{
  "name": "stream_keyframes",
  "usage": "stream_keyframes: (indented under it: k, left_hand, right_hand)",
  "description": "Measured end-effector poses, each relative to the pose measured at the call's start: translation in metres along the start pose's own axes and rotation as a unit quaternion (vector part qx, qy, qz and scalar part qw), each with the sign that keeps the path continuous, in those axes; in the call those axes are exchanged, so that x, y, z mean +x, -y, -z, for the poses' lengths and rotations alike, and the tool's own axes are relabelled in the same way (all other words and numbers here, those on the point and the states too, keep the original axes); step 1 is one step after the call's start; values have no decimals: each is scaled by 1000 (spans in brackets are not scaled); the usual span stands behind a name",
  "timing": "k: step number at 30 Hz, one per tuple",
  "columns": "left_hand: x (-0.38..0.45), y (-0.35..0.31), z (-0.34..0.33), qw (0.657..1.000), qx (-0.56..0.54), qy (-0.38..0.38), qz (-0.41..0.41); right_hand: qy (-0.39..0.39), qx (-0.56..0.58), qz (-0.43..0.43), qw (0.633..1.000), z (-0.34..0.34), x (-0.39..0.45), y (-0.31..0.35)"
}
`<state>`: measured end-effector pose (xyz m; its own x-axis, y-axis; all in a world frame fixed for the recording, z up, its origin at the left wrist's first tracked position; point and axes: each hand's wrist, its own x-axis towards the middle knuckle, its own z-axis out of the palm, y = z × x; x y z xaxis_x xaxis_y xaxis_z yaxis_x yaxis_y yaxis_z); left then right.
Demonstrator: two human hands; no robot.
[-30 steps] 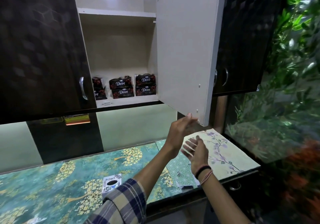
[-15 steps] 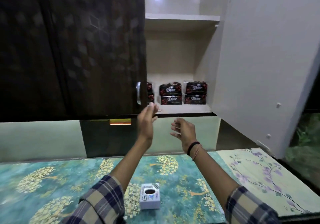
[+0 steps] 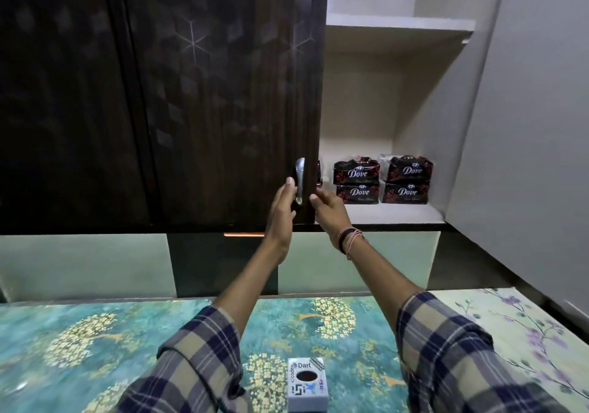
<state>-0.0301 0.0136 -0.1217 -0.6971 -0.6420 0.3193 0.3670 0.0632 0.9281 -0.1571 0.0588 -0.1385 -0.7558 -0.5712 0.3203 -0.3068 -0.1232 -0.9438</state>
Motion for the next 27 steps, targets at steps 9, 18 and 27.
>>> stream_keyframes:
  k: [9,18,27]
  left_hand:
    - [-36,-2,5,998,2,-45,-39]
    - [-173,-10,40,983,-104,-128,-76]
    - [-283,-34,104,956,-94,-256,-109]
  right_hand:
    - [-51,-37,52,997,-6,-45,1]
    - [30,63,105,992,-27,-179,26]
    - [92,139,114,979,-122,-274,63]
